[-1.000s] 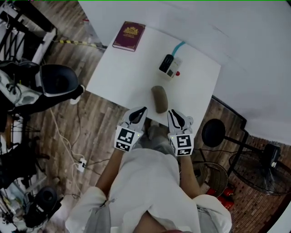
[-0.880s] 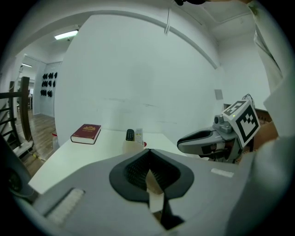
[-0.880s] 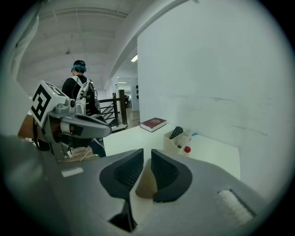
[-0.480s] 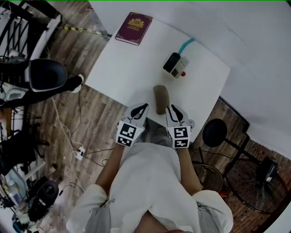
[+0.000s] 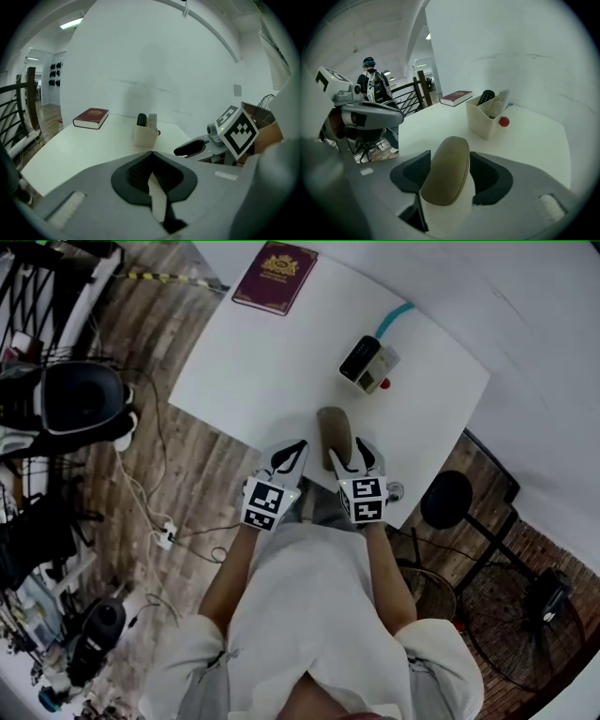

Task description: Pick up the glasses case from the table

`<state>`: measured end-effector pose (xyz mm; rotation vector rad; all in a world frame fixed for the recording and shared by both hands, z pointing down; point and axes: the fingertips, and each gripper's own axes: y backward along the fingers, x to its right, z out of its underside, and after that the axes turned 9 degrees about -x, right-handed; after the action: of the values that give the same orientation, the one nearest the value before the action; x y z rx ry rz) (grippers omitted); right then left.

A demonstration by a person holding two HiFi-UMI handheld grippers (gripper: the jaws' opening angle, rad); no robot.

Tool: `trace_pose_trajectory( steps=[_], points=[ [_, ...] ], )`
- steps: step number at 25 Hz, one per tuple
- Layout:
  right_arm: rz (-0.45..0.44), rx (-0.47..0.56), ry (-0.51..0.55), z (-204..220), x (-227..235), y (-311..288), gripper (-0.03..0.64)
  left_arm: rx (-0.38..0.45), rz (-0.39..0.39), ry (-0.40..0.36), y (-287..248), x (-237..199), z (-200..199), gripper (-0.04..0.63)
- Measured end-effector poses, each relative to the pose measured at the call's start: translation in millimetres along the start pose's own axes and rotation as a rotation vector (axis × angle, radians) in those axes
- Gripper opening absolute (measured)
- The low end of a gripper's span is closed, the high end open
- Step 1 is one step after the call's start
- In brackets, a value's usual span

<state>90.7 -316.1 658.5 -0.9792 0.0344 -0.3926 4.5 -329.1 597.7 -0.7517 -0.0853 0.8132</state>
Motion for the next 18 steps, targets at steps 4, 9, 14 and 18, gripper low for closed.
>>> trace_pose_trajectory(
  steps=[4, 9, 14, 18],
  points=[
    [-0.011, -0.043, -0.013, 2, 0, -18, 0.309, -0.017, 0.000, 0.011, -6, -6, 2, 0.018],
    [-0.018, -0.089, -0.023, 8, -1, -35, 0.356, -0.034, 0.003, 0.022, -11, -9, 5, 0.018],
    [-0.012, -0.107, -0.024, 5, -2, -44, 0.382, -0.046, 0.006, 0.027, -13, -13, 8, 0.018],
    [-0.008, -0.125, -0.022, 5, -4, -49, 0.404, -0.051, 0.010, 0.027, -13, -15, 8, 0.018]
  ],
)
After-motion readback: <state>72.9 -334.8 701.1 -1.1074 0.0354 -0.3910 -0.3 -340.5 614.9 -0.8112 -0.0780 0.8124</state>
